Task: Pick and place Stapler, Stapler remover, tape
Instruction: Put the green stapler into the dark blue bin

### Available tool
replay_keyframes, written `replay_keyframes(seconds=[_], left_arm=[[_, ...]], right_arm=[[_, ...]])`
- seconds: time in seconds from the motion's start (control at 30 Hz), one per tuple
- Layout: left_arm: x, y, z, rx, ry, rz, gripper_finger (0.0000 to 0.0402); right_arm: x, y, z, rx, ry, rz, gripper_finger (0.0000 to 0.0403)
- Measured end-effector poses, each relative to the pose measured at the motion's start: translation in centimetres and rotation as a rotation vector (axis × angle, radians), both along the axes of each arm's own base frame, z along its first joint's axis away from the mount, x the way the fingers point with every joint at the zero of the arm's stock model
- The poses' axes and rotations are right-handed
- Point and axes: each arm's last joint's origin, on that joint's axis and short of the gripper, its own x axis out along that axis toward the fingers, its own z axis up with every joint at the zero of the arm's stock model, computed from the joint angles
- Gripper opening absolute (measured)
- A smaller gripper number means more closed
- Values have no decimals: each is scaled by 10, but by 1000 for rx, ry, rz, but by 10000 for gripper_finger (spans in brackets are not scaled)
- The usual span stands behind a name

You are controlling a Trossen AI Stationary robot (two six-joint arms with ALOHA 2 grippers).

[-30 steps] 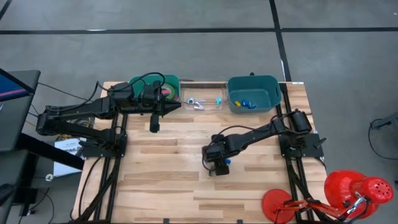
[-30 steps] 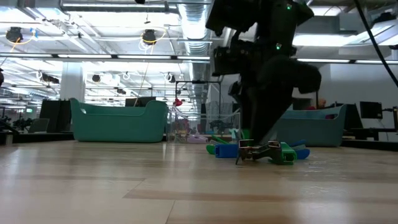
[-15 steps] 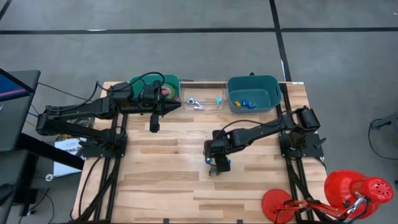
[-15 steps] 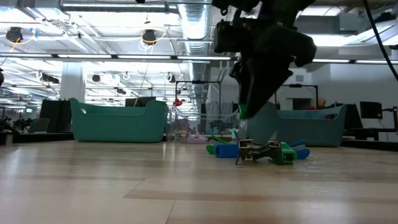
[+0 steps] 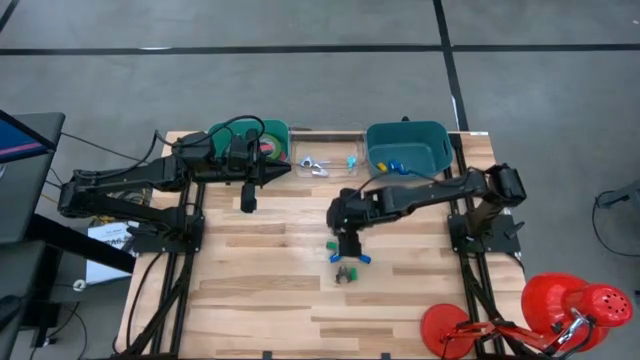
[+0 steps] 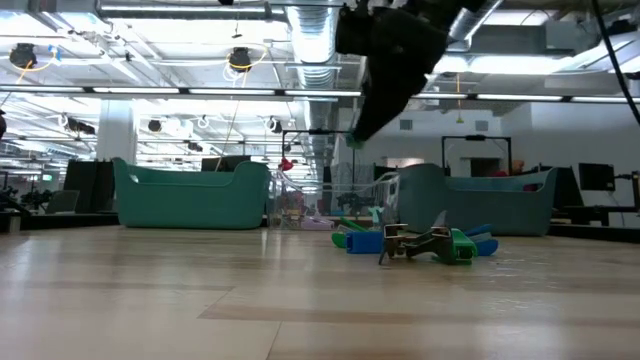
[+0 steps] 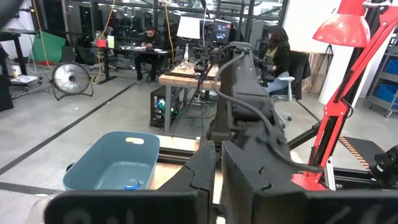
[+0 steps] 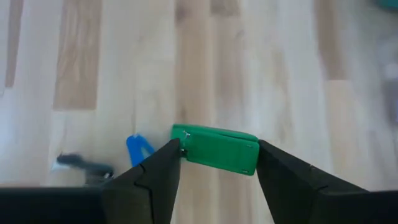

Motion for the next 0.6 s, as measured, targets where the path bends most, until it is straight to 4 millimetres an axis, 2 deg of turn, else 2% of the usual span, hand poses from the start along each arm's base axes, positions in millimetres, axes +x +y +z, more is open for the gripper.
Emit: replay_keyframes(seconds=[0.4, 0.6], left_arm=[[0, 0, 1, 1, -8, 0, 21], [0, 0, 1, 2, -12, 0, 21]], right_arm=[[-13, -30, 32, -20, -87, -45, 186], [-22, -53, 46, -23, -129, -116, 191]])
